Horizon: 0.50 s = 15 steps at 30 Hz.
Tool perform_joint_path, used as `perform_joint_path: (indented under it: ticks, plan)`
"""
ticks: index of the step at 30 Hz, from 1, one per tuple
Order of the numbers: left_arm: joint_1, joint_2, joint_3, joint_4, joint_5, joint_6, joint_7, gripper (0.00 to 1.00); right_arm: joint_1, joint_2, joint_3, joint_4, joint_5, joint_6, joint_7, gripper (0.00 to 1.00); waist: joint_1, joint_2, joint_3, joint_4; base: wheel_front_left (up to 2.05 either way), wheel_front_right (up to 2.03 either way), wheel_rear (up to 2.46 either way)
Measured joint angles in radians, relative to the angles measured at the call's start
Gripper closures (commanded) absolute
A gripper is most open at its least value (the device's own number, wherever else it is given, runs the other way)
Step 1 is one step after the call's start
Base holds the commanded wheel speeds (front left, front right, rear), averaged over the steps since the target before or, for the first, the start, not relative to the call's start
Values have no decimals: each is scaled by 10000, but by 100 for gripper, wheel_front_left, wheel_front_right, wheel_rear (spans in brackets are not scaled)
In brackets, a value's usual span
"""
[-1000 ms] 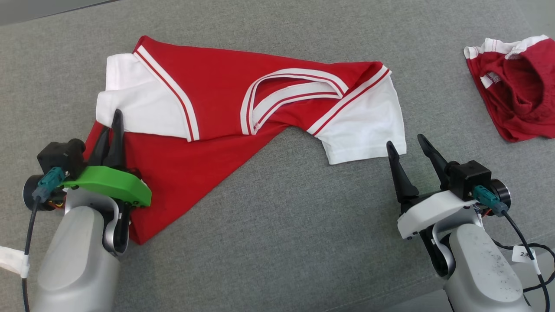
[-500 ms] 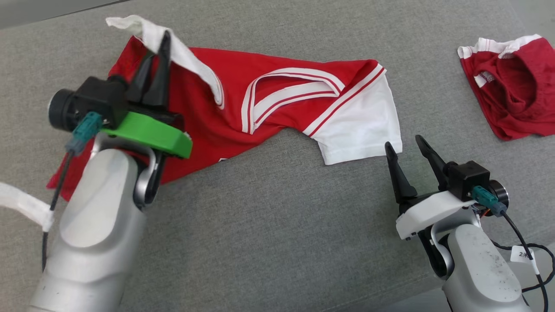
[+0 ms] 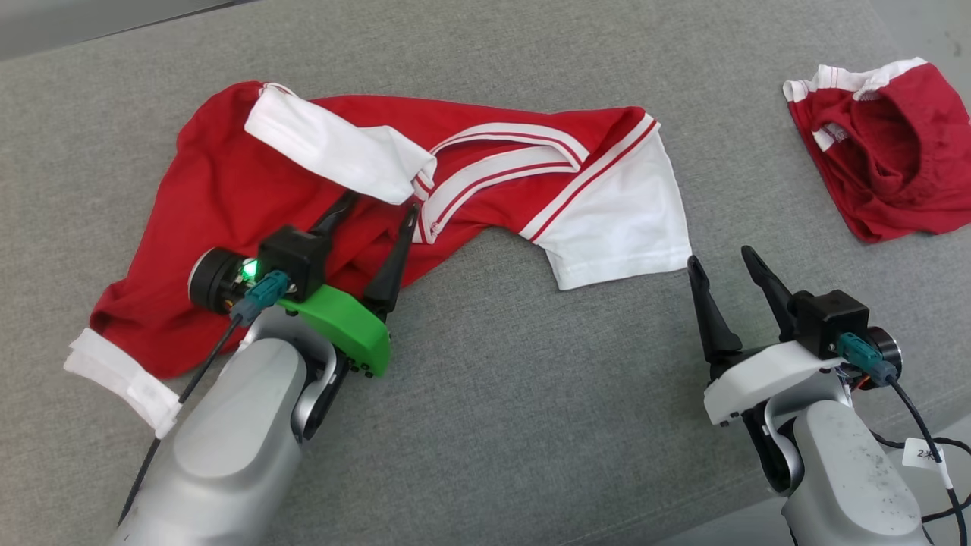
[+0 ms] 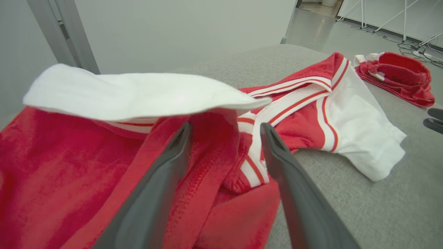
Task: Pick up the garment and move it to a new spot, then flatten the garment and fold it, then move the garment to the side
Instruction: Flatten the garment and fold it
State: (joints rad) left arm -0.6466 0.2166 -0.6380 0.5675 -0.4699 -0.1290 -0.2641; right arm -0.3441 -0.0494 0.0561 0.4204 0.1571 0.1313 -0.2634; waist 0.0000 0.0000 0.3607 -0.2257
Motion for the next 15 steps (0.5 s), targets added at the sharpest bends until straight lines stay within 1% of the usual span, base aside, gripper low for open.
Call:
perform_joint_path:
  ticks: [3, 8, 10, 15]
  plan:
    - [374, 0, 441, -17, 71, 0, 0, 0, -2, 2, -33, 82, -77, 0, 0, 0, 0, 0, -118, 162, 0, 0, 0]
    - [962, -123, 755, 105, 322, 0, 0, 0, -4, 4, -31, 265, -136, 0, 0, 0, 0, 0, -476, 394, 0, 0, 0]
    - [1175, -211, 1101, 23, 397, 0, 2, 0, 3, 4, -40, 339, -165, 0, 0, 0, 0, 0, -652, 475, 0, 0, 0]
    - [2163, -502, 2397, -186, 869, 23, 0, 0, 236, 4, -153, 518, -209, 0, 0, 0, 0, 0, -1201, 674, 0, 0, 0]
